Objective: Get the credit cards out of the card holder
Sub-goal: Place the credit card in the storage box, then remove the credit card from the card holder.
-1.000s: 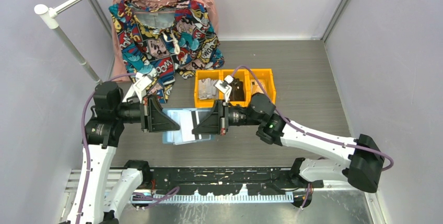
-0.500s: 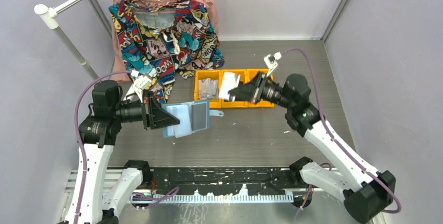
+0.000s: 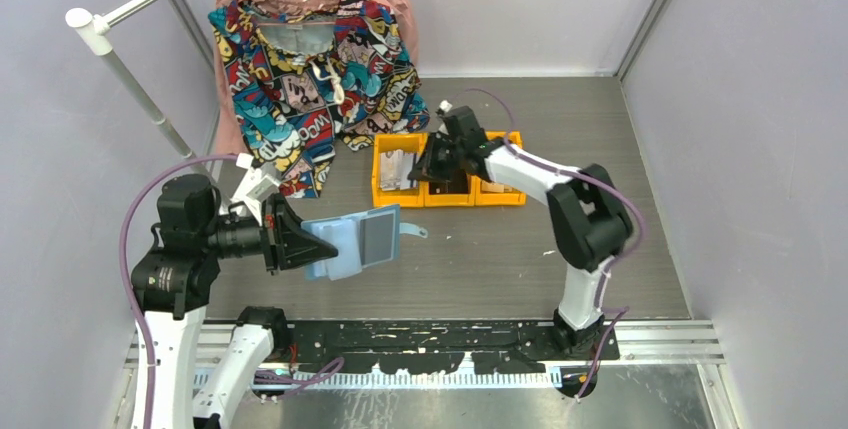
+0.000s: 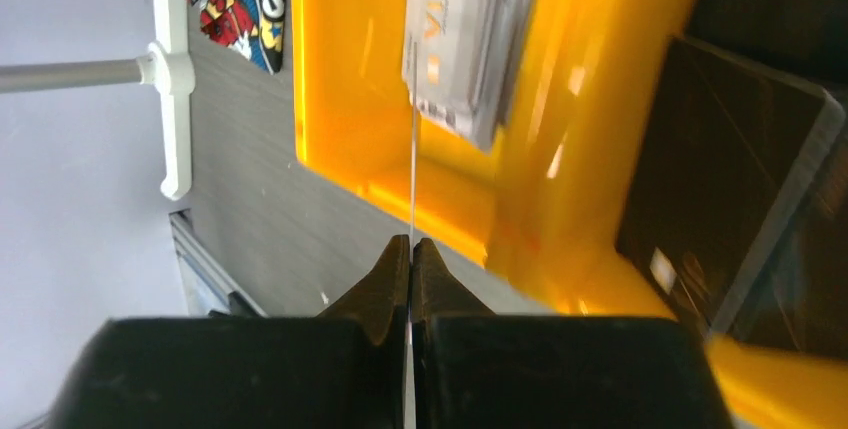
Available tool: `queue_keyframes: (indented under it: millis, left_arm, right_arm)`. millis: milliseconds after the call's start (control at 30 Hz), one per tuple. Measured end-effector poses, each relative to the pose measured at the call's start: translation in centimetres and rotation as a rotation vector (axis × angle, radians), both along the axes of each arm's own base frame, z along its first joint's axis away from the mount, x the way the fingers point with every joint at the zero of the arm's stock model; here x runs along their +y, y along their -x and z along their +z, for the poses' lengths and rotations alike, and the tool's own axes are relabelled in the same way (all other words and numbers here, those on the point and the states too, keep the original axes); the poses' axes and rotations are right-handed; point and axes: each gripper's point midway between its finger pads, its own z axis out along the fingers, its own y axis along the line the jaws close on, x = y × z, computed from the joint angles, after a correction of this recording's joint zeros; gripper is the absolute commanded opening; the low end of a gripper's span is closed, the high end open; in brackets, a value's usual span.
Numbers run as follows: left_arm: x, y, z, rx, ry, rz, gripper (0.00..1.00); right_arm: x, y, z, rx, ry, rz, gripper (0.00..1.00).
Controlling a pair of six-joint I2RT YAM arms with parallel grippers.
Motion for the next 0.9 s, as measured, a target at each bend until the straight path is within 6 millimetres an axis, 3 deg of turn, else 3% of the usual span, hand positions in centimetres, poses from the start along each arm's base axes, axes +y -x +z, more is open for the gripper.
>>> queue_keyframes:
  millis: [100,167,333,467,567,633,700,833,900]
  left_arm:
    - [0.0,0.2,0.3,0.001,0.006,-0.002,0.0]
    - [-0.1,0.2,0.4,0.002,0.009,-0.004,0.0]
    - [-0.2,0.3,0.8,0.007,0.022,-0.012,0.0]
    - [-0.2,0.3,1.2,0.004,0.033,-0.017,0.0]
    - [-0.3,0.2,1.6,-0.003,0.045,-0.016,0.0]
    - [-0.4,-0.2,2.1,-0.014,0.057,-0.012,0.0]
    - [-0.4,-0.4,2.3,-0.016,0.067,-0.008,0.0]
    - [-0.5,-1.0,2.7,-0.017,0.086,-0.001,0.0]
    - [-0.6,-1.2,3.1,-0.024,0.095,0.0,0.0]
  right_arm:
    - [2.7,-1.5,-1.7,-0.002,0.03,0.033,0.05]
    - [4.3,-2.4,-2.2,-0.015,0.041,0.047,0.12]
    - [7.1,-4.2,-2.5,-0.041,0.05,0.065,0.5]
    - [7.0,-4.7,-2.3,-0.064,0.082,0.056,0.73]
    - [6.3,-4.0,-0.8,-0.093,0.088,0.052,0.81]
    - [5.1,-2.2,1.5,-0.128,0.07,0.055,0.9]
    - [4.0,-0.2,5.0,-0.183,0.017,0.058,0.93]
    - [2.2,5.2,16.1,-0.387,-0.225,0.093,0.99]
    - [1.1,8.0,20.4,-0.481,-0.353,0.115,0.99]
